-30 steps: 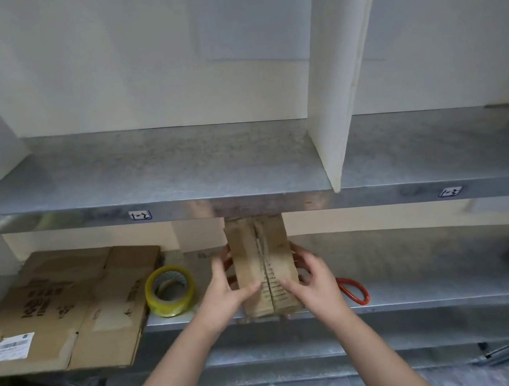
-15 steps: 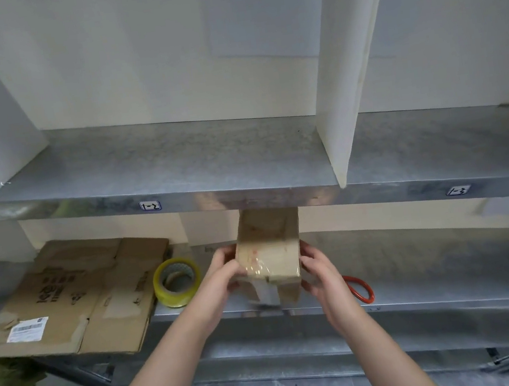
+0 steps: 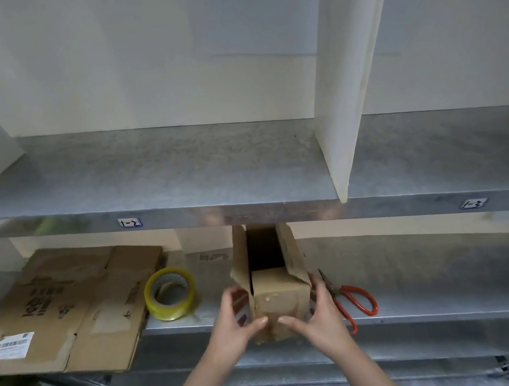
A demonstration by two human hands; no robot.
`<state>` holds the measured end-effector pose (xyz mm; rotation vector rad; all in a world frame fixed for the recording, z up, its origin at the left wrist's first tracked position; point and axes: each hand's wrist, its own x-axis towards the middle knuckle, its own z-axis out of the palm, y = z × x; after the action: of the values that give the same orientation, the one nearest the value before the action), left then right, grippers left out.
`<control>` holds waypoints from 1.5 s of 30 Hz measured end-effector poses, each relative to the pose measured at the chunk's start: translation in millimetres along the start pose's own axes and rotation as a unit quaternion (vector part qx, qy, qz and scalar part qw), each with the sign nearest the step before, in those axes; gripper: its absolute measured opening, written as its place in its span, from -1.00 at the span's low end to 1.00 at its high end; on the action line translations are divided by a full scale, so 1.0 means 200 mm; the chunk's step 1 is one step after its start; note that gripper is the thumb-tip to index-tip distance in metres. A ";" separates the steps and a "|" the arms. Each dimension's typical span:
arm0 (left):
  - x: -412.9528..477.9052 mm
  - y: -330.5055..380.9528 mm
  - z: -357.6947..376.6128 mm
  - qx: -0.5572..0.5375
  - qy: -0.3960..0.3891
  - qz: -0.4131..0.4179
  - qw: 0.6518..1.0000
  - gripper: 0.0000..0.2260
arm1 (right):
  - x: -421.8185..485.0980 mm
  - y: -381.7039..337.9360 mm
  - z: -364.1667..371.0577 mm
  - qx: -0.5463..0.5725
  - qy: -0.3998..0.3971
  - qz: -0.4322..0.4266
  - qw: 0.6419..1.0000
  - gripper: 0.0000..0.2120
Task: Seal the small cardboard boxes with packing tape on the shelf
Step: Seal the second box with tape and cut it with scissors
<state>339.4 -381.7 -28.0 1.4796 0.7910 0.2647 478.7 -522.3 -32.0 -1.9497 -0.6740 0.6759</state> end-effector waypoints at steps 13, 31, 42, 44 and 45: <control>0.10 -0.02 -0.16 0.478 -0.028 0.159 0.863 -0.26 | -0.02 0.17 -0.07 0.041 0.077 -0.023 0.996 -0.06; 0.02 0.29 1.60 0.605 -0.076 0.343 0.714 -0.38 | -0.63 0.88 -1.94 0.024 0.179 -0.008 0.984 -0.18; 0.00 0.36 2.70 0.559 -0.138 0.316 0.754 -0.38 | -0.65 1.29 -2.79 0.002 0.198 0.069 0.978 -0.19; 0.04 0.37 2.89 0.531 -0.152 0.290 0.781 -0.36 | -0.60 1.34 -2.89 0.007 0.198 0.079 0.977 -0.17; 0.06 0.38 2.98 0.509 -0.160 0.275 0.800 -0.34 | -0.57 1.37 -2.93 0.010 0.198 0.083 0.977 -0.16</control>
<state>736.7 -831.6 -19.5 2.6945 0.1491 -0.0200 854.0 -1060.7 -13.4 -2.0571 -0.2603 0.3715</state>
